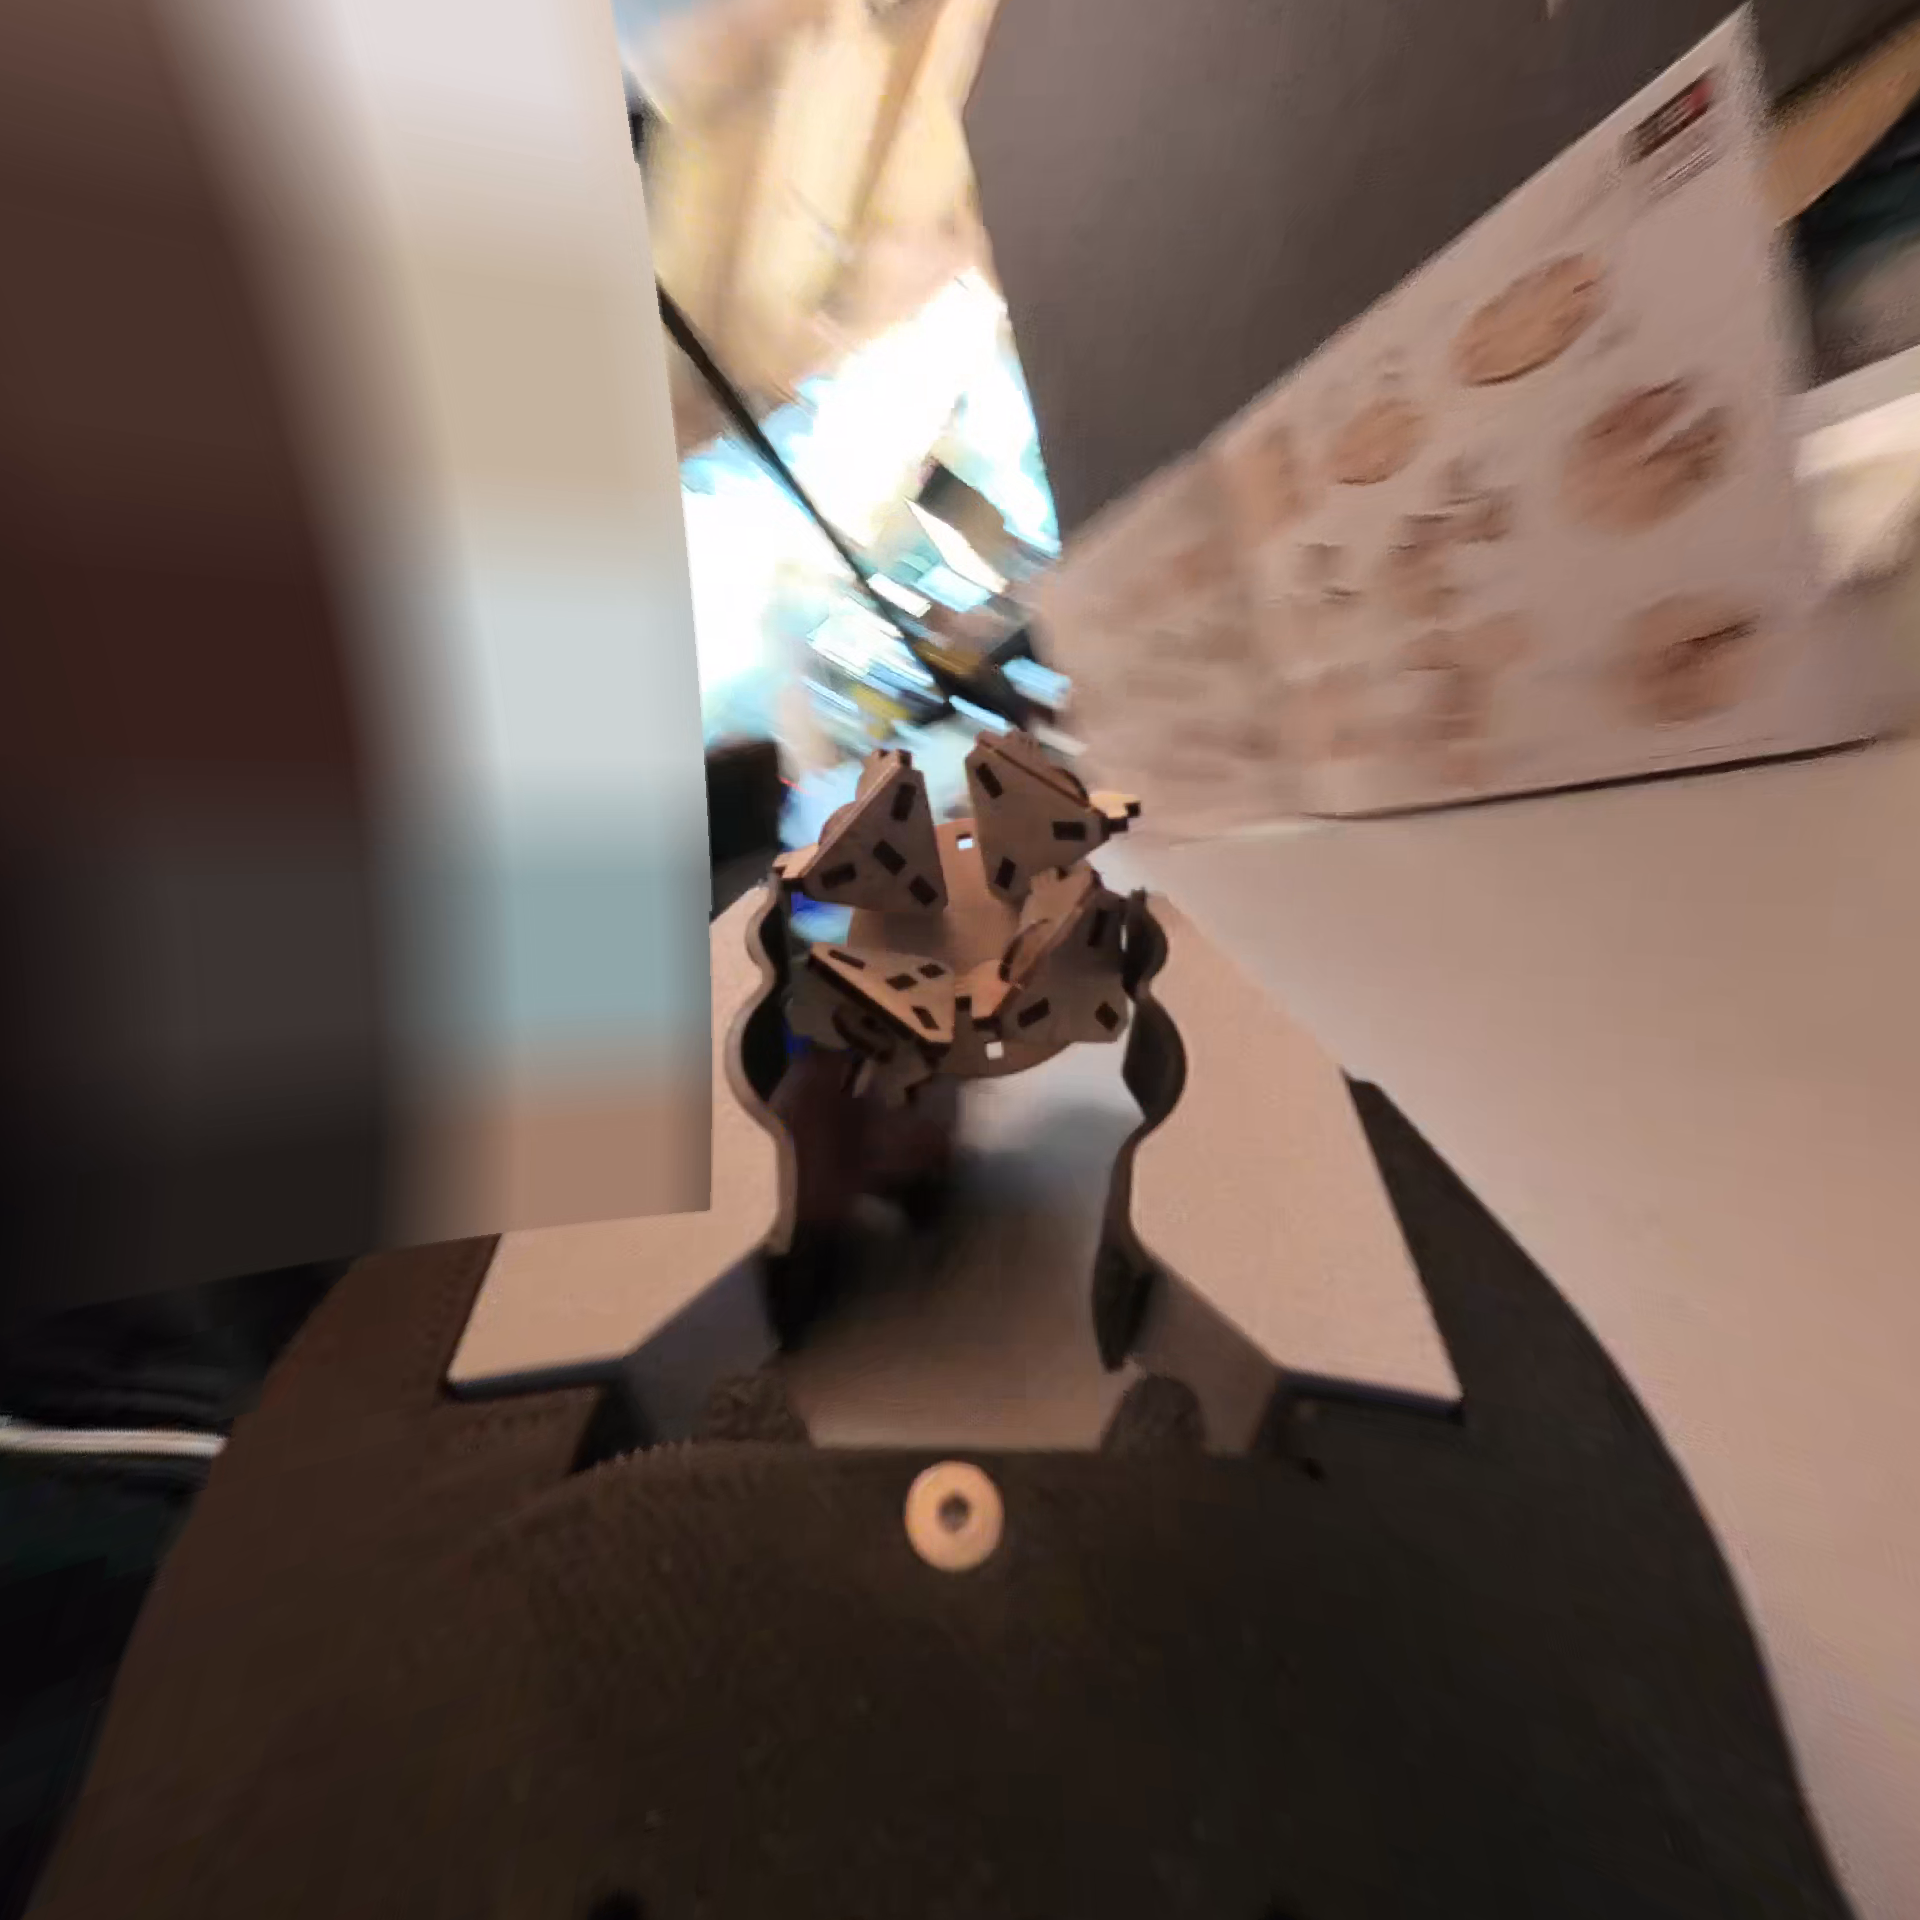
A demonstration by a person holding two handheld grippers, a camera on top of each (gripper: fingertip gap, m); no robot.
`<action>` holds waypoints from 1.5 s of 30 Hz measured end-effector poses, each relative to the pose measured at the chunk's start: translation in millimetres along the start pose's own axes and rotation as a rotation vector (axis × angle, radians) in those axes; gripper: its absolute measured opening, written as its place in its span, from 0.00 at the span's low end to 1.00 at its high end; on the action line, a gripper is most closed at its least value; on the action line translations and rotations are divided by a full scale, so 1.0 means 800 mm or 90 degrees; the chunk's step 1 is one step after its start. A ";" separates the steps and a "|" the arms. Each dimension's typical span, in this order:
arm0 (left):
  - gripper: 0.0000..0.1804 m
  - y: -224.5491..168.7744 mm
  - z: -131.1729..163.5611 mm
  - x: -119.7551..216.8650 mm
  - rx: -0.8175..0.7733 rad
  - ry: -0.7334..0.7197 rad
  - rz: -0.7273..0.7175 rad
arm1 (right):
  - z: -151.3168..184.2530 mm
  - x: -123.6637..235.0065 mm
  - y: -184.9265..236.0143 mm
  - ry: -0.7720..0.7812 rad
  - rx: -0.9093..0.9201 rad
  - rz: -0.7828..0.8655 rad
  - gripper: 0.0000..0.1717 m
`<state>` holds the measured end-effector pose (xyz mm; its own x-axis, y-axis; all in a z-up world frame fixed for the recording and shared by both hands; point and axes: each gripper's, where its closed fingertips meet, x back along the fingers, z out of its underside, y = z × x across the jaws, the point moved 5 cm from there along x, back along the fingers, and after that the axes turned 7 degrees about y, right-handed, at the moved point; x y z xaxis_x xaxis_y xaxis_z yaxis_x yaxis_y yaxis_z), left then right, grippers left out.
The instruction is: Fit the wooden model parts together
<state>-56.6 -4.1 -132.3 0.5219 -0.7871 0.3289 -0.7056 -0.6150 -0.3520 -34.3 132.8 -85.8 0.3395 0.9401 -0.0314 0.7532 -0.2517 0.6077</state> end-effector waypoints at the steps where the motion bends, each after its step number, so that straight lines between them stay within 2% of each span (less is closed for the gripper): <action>1: 0.29 0.006 -0.001 0.003 0.030 -0.012 0.005 | 0.005 -0.004 -0.002 0.032 0.043 0.046 0.36; 4: 0.29 0.020 -0.003 0.010 0.102 -0.043 0.029 | 0.022 -0.017 -0.006 0.117 0.094 0.096 0.38; 7: 0.28 0.021 0.000 0.011 0.130 -0.034 0.059 | 0.030 -0.022 -0.010 0.155 0.117 0.125 0.36; 17: 0.26 0.014 0.004 0.005 0.117 -0.005 0.073 | 0.046 -0.022 -0.042 0.252 0.213 0.259 0.37; 26: 0.25 0.011 0.005 0.004 0.102 0.002 0.067 | 0.050 -0.020 -0.057 0.268 0.221 0.287 0.37; 31: 0.26 0.010 0.005 0.004 0.099 0.003 0.068 | 0.041 -0.021 -0.051 0.225 0.259 0.282 0.37; 45: 0.26 0.015 0.004 0.006 0.126 -0.010 0.078 | 0.047 -0.025 -0.058 0.249 0.231 0.271 0.37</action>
<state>-61.0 -15.3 -137.4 0.4458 -0.8565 0.2602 -0.6572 -0.5106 -0.5545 -54.7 117.4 -143.2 0.4710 0.7391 0.4815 0.7639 -0.6148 0.1965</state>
